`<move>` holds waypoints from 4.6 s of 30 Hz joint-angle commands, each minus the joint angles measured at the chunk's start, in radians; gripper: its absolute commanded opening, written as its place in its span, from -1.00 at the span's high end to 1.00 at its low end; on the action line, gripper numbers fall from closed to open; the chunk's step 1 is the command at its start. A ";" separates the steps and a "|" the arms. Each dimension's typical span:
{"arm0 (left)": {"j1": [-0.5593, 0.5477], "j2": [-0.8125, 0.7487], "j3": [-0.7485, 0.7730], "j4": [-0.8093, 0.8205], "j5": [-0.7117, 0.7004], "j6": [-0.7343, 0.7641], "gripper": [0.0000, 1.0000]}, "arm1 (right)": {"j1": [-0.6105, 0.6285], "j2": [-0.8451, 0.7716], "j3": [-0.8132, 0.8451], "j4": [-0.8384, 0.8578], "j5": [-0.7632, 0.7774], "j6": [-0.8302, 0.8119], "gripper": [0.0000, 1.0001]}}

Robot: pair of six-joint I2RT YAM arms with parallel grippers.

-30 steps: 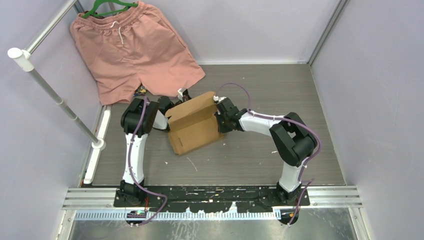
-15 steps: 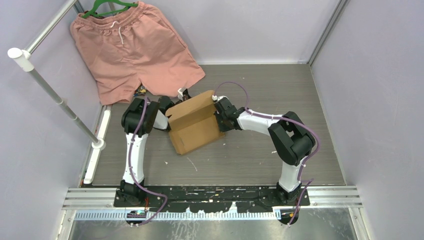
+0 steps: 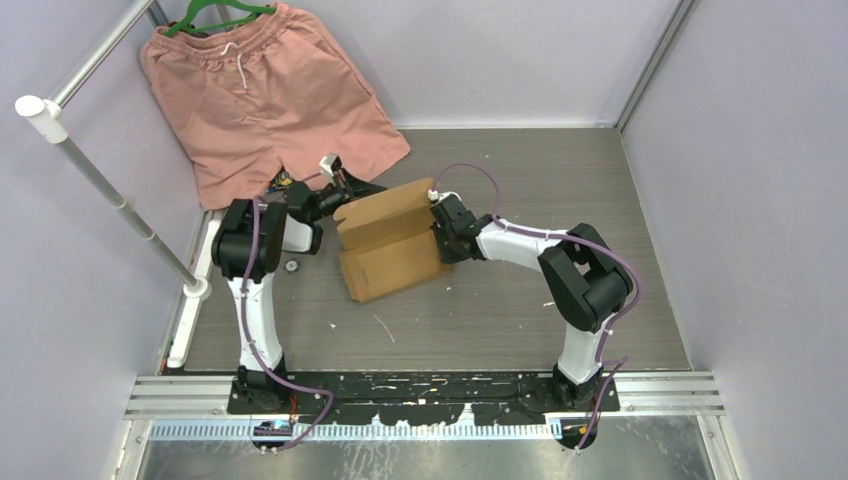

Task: Fold the paper box
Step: Fold the paper box at the center of the board.

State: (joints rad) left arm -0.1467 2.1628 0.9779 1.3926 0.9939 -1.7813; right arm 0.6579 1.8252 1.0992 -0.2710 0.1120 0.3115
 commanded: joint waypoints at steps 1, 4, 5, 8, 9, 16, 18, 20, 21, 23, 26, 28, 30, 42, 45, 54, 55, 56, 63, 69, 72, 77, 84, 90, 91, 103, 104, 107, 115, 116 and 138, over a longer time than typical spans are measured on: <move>0.012 -0.097 -0.013 0.025 0.001 0.076 0.44 | -0.016 -0.022 -0.038 -0.100 0.038 0.004 0.97; 0.029 -0.207 -0.077 -0.116 -0.010 0.216 0.38 | -0.022 -0.025 -0.041 -0.095 0.021 0.008 0.97; 0.031 -0.245 -0.093 -0.189 -0.009 0.284 0.38 | -0.023 -0.026 -0.039 -0.097 0.018 0.008 0.97; 0.048 -0.384 -0.132 -0.487 -0.056 0.507 0.40 | -0.023 -0.031 -0.043 -0.094 0.016 0.010 0.97; 0.047 -0.437 -0.122 -0.645 -0.076 0.601 0.39 | -0.024 -0.033 -0.046 -0.094 0.014 0.011 0.98; 0.035 -0.666 0.046 -1.534 -0.302 1.091 0.05 | -0.028 -0.027 -0.034 -0.095 -0.005 0.013 0.97; 0.031 -0.711 0.063 -1.668 -0.376 1.150 0.01 | -0.027 -0.025 -0.027 -0.098 -0.009 0.013 0.97; 0.027 -0.764 0.067 -1.737 -0.434 1.194 -0.01 | -0.028 -0.023 -0.027 -0.097 -0.015 0.012 0.97; 0.025 -0.785 0.072 -1.766 -0.451 1.212 -0.03 | -0.028 -0.023 -0.026 -0.098 -0.016 0.012 0.97; 0.016 -0.828 0.085 -1.823 -0.477 1.242 -0.03 | -0.028 -0.024 -0.028 -0.094 -0.024 0.013 0.97; -0.024 -0.879 0.112 -1.913 -0.551 1.293 -0.10 | -0.028 -0.024 -0.029 -0.095 -0.024 0.012 0.97; -0.077 -0.891 0.144 -1.976 -0.612 1.326 -0.09 | -0.028 -0.023 -0.027 -0.095 -0.026 0.013 0.97; -0.166 -0.874 0.181 -2.036 -0.674 1.350 -0.09 | -0.028 -0.021 -0.024 -0.094 -0.035 0.014 0.97; -0.474 -0.704 0.142 -1.969 -0.916 1.351 0.27 | -0.028 -0.014 -0.019 -0.095 -0.050 0.019 0.98; -0.494 -0.684 0.121 -1.915 -0.962 1.359 0.27 | -0.028 -0.009 -0.018 -0.090 -0.058 0.022 0.97; -0.504 -0.570 0.035 -1.724 -1.027 1.361 0.20 | -0.030 0.005 -0.007 -0.088 -0.075 0.027 0.94; -0.508 -0.551 0.035 -1.716 -1.036 1.360 0.21 | -0.028 0.005 -0.007 -0.088 -0.074 0.027 0.94; -0.511 -0.531 0.033 -1.702 -1.045 1.361 0.22 | -0.028 0.004 -0.007 -0.089 -0.074 0.027 0.94; -0.523 -0.488 0.026 -1.641 -1.096 1.361 0.15 | -0.029 -0.003 -0.003 -0.096 -0.066 0.023 0.92; -0.529 -0.475 0.028 -1.637 -1.120 1.373 0.03 | -0.029 -0.003 0.001 -0.098 -0.067 0.020 0.91; -0.531 -0.463 0.033 -1.639 -1.135 1.376 0.11 | -0.029 -0.001 -0.001 -0.095 -0.066 0.021 0.91; -0.548 -0.437 0.033 -1.641 -1.161 1.382 0.35 | -0.028 -0.004 0.003 -0.086 -0.067 0.023 0.78; -0.586 -0.401 0.042 -1.638 -1.151 1.391 0.38 | -0.029 -0.010 0.010 -0.057 -0.066 0.021 0.48; -0.617 -0.371 0.065 -1.645 -1.140 1.395 0.38 | -0.029 -0.007 0.034 -0.033 -0.065 0.021 0.41; -0.619 -0.369 0.067 -1.647 -1.140 1.395 0.38 | -0.029 -0.005 0.040 -0.030 -0.060 0.021 0.41; -0.631 -0.362 0.074 -1.646 -1.118 1.402 0.38 | -0.032 0.025 0.098 -0.003 -0.010 0.027 0.37; -0.631 -0.361 0.073 -1.644 -1.114 1.402 0.38 | -0.033 0.027 0.100 0.004 -0.012 0.027 0.37; -0.633 -0.357 0.074 -1.640 -1.105 1.404 0.38 | -0.037 0.031 0.103 0.027 -0.022 0.029 0.36; -0.634 -0.353 0.075 -1.639 -1.094 1.409 0.38 | -0.044 0.035 0.092 0.097 -0.054 0.025 0.24; -0.634 -0.352 0.075 -1.637 -1.094 1.410 0.38 | -0.046 0.035 0.091 0.104 -0.055 0.024 0.24; -0.635 -0.341 0.089 -1.639 -1.065 1.418 0.38 | -0.068 0.028 -0.007 0.228 0.039 0.006 0.77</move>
State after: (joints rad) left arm -0.7639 1.7798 1.0508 -0.2562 -0.1593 -0.3565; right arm 0.5716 1.8740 1.1301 -0.1387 0.0631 0.2901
